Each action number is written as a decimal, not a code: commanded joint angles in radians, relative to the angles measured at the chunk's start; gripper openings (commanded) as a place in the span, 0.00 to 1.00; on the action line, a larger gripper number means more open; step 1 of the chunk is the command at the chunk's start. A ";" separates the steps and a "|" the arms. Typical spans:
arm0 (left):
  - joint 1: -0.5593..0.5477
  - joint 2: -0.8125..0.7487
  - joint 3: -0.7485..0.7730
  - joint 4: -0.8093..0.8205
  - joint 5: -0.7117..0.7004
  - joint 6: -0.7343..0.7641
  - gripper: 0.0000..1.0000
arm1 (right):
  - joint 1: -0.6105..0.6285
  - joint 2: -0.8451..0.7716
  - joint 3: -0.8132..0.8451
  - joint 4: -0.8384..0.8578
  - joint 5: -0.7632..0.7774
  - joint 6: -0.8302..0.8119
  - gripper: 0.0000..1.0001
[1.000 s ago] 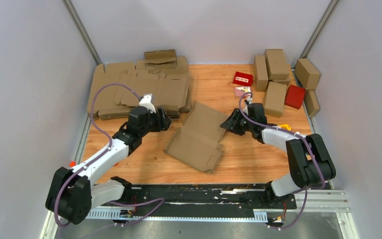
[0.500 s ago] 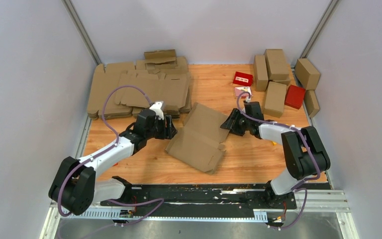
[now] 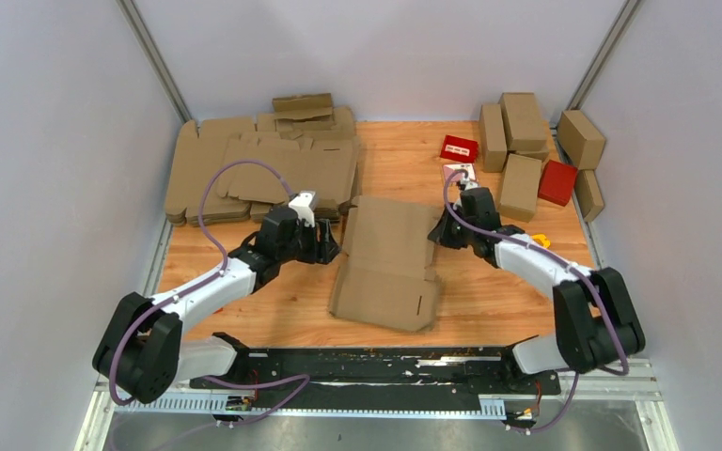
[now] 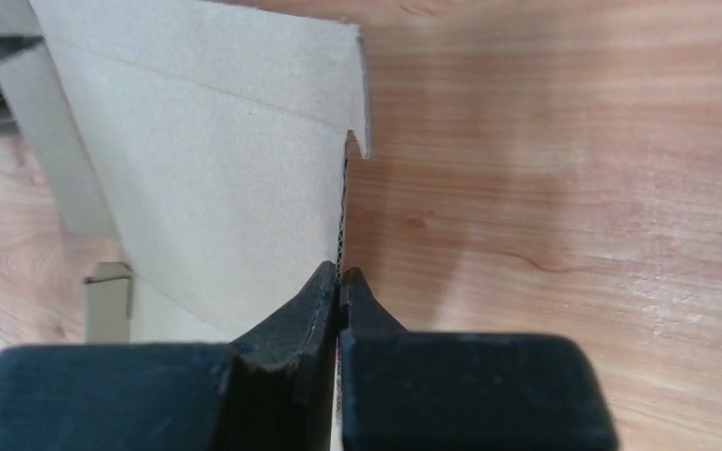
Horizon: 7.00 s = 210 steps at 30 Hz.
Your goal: Fold the paper box
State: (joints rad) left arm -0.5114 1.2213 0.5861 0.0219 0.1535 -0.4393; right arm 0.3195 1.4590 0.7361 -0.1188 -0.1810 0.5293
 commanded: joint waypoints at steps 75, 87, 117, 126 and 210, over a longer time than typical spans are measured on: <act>0.007 -0.006 -0.109 0.443 0.201 0.018 0.00 | 0.243 -0.333 -0.144 -0.246 0.275 -0.172 0.94; 0.006 0.036 -0.109 0.494 0.257 0.002 0.10 | 0.243 -0.247 -0.145 -0.199 0.196 -0.198 0.88; 0.006 0.179 -0.072 0.590 0.351 -0.048 0.50 | 0.261 -0.243 -0.161 -0.176 0.141 -0.208 0.75; 0.005 0.199 -0.062 0.589 0.363 -0.042 0.29 | 0.264 -0.245 -0.163 -0.178 0.158 -0.202 0.75; -0.483 -0.165 -0.204 0.511 -0.325 0.529 0.00 | 0.219 -0.354 0.228 -0.473 0.218 0.851 0.74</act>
State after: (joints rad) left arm -0.9768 1.0695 0.3859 0.4656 -0.1452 0.0509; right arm 0.5407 1.0992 0.9897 -0.6743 0.0208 1.3216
